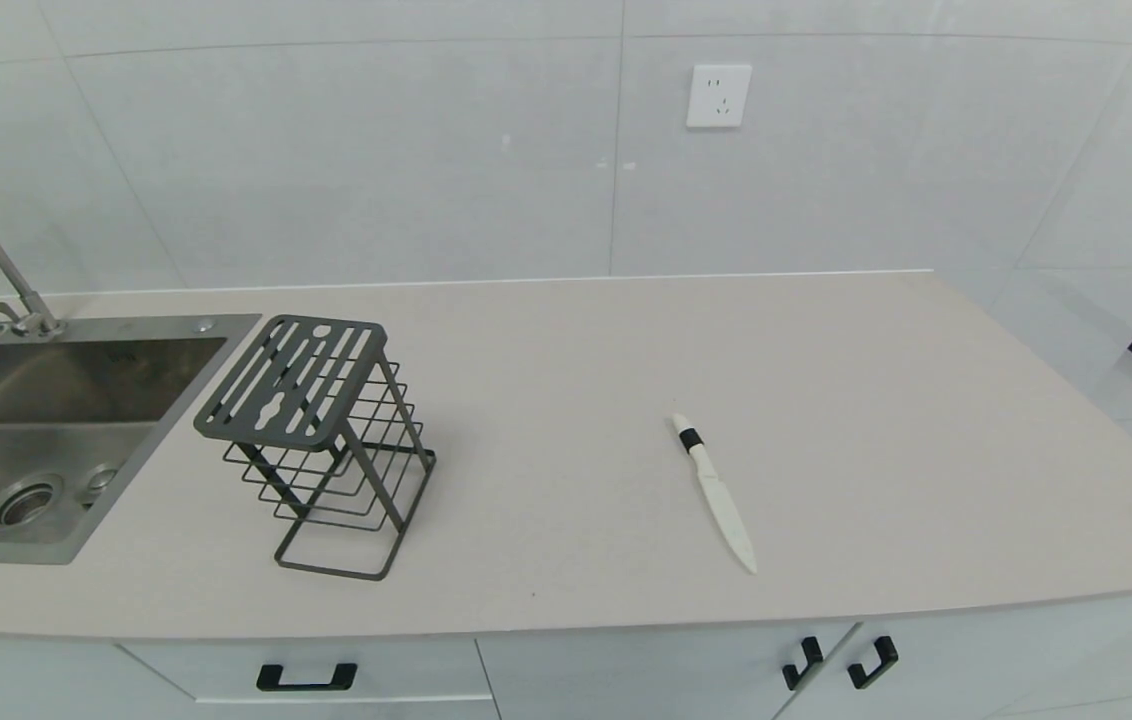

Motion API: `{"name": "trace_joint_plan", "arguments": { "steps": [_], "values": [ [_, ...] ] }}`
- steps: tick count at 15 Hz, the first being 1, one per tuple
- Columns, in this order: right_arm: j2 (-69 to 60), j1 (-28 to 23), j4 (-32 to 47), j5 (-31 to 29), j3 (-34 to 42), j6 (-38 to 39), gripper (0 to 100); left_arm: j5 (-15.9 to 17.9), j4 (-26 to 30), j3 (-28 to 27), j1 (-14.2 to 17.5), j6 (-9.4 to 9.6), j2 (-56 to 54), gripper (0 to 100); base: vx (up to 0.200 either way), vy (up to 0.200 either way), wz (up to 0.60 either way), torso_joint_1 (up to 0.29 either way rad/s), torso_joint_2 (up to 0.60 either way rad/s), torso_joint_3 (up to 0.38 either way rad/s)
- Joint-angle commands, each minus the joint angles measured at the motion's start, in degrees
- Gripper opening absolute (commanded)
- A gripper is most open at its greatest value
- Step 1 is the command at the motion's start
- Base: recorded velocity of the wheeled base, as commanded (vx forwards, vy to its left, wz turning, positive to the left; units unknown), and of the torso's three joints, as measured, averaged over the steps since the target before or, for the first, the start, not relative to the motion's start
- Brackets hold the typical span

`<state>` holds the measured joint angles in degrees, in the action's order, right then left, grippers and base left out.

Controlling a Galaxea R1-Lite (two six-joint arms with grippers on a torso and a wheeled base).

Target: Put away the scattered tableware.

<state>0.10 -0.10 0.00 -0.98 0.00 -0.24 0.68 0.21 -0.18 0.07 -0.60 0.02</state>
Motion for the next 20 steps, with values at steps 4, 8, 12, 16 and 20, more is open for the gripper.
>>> {"name": "trace_joint_plan", "arguments": {
  "steps": [4, 8, 12, 16, 20],
  "values": [
    [-0.01, 0.01, 0.0, 0.01, 0.0, -0.02, 100, 0.02, 0.06, 0.01, 0.01, -0.02, 0.15, 100, 0.0, 0.0, 0.0, 0.244, -0.01, 0.227],
    [0.08, 0.01, 0.0, 0.01, 0.0, -0.02, 100, 0.02, -0.03, 0.01, 0.01, -0.02, 0.15, 100, 0.0, 0.0, 0.0, 0.31, -0.05, 0.26],
    [0.08, 0.01, 0.0, 0.01, 0.0, -0.02, 100, 0.02, 0.06, 0.01, 0.01, -0.02, 0.15, 100, 0.0, 0.0, 0.0, 0.113, -0.02, 0.075],
    [0.08, 0.01, 0.0, 0.01, 0.0, -0.02, 100, -0.07, -0.03, 0.01, 0.01, -0.11, 0.15, 100, 0.0, 0.0, 0.15, 0.001, 0.0, 0.001],
    [0.08, 0.01, 0.0, 0.01, 0.0, -0.02, 100, -0.07, -0.03, 0.01, 0.01, -0.11, 0.15, 100, 0.0, 0.0, 0.0, 0.0, 0.0, 0.0]
  ]
}}
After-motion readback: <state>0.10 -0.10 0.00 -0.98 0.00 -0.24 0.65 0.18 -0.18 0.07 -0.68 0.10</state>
